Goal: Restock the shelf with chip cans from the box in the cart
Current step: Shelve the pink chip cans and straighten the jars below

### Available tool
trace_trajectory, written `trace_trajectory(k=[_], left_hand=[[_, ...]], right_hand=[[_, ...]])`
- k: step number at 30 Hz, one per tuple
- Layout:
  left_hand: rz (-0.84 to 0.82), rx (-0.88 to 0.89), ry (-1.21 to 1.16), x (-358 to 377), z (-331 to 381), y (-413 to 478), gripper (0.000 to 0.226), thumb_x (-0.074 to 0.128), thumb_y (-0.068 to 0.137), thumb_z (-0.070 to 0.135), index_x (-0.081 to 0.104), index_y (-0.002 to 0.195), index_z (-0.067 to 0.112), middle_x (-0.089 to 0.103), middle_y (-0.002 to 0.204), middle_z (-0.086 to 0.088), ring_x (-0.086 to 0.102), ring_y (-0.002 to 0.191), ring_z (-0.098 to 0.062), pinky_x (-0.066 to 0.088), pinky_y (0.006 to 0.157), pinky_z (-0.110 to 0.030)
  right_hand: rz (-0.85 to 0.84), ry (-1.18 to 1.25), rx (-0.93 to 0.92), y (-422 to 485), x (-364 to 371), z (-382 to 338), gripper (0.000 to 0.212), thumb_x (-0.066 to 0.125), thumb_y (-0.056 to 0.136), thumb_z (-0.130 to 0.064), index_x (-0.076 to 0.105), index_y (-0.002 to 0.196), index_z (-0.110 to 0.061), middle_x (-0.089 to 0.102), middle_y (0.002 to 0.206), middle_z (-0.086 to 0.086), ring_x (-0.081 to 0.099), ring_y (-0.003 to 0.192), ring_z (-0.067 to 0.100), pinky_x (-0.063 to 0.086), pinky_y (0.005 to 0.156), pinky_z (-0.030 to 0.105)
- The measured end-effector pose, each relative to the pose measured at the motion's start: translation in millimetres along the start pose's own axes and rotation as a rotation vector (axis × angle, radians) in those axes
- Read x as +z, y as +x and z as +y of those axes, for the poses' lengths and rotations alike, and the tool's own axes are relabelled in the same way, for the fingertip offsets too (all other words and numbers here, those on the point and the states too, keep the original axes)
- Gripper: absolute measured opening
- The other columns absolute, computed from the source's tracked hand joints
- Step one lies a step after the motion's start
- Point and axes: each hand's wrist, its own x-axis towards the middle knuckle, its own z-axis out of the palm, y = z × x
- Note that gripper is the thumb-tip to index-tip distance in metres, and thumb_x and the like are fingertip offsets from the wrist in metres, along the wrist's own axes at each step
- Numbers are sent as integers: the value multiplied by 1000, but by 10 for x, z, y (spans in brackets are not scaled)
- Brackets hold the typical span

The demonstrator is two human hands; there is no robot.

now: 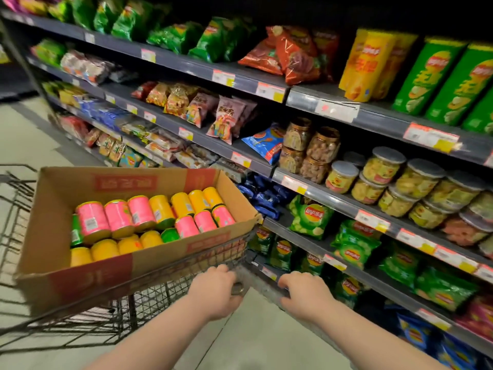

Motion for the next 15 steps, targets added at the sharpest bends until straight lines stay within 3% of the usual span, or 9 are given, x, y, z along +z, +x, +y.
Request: trace_trajectory(k=[6, 15], left_hand=[[16, -81, -15, -52, -781, -17, 47, 46, 87, 51, 52, 121, 20, 49, 122, -4, 48, 118, -27, 43, 93, -38], [105, -154, -104, -158, -1315, 23, 40, 47, 89, 47, 53, 115, 17, 51, 119, -4, 49, 115, -25, 44, 90, -37]], right_hand=[[-39, -4, -42, 453, -49, -656, 39, 46, 90, -38, 51, 128, -28, 52, 130, 3, 48, 121, 27, 39, 98, 36], [-60, -15, -105, 987, -276, -1040, 39, 49, 91, -44, 51, 126, -27, 54, 130, 0, 51, 118, 24, 41, 95, 34]])
